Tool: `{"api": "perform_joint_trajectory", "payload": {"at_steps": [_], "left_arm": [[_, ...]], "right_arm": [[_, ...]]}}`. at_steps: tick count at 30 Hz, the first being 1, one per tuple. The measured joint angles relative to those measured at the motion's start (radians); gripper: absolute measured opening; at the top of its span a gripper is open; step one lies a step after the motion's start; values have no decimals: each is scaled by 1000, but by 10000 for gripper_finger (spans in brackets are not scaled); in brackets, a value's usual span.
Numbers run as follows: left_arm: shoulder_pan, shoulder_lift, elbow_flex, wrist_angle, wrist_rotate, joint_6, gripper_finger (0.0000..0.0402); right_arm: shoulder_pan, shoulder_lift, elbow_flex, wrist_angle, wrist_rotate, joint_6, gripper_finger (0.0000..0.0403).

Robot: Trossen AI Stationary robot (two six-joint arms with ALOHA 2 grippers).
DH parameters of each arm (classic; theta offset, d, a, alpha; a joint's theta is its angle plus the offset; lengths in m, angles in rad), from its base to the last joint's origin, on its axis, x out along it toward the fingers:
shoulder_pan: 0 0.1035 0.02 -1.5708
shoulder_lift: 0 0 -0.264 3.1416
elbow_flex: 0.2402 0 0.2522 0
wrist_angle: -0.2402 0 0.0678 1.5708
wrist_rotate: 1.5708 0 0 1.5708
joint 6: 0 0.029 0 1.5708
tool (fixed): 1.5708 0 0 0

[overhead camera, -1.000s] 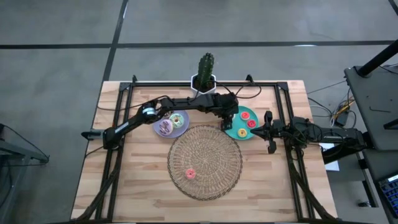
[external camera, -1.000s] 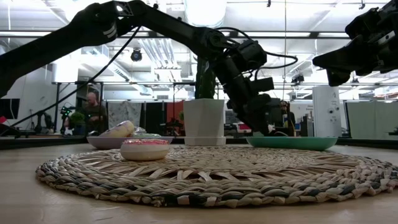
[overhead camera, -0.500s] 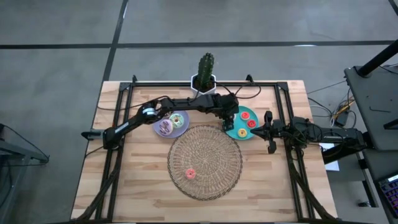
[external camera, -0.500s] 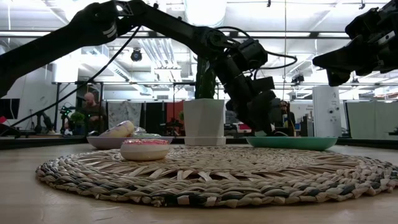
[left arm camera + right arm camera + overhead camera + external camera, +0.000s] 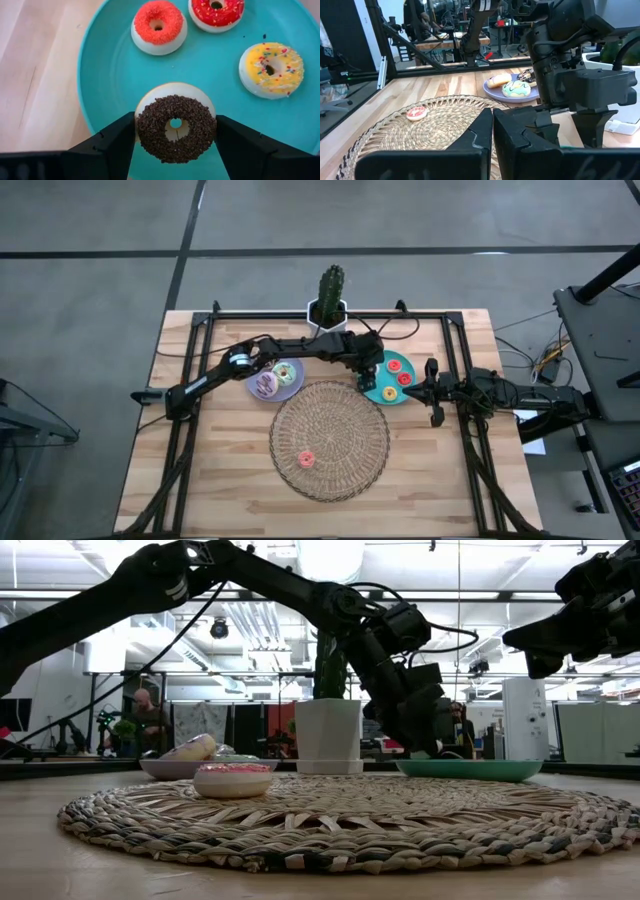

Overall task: Pick & Place donuts
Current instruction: Put the small brown donut on the blue plate

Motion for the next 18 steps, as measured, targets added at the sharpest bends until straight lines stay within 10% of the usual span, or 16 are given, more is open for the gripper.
{"api": "perform_joint_trajectory", "payload": {"at_steps": [18], "left_arm": [[-1,0,-1,-28,-107,-15,232]], "right_arm": [[0,0,0,0,0,0,9]]}}
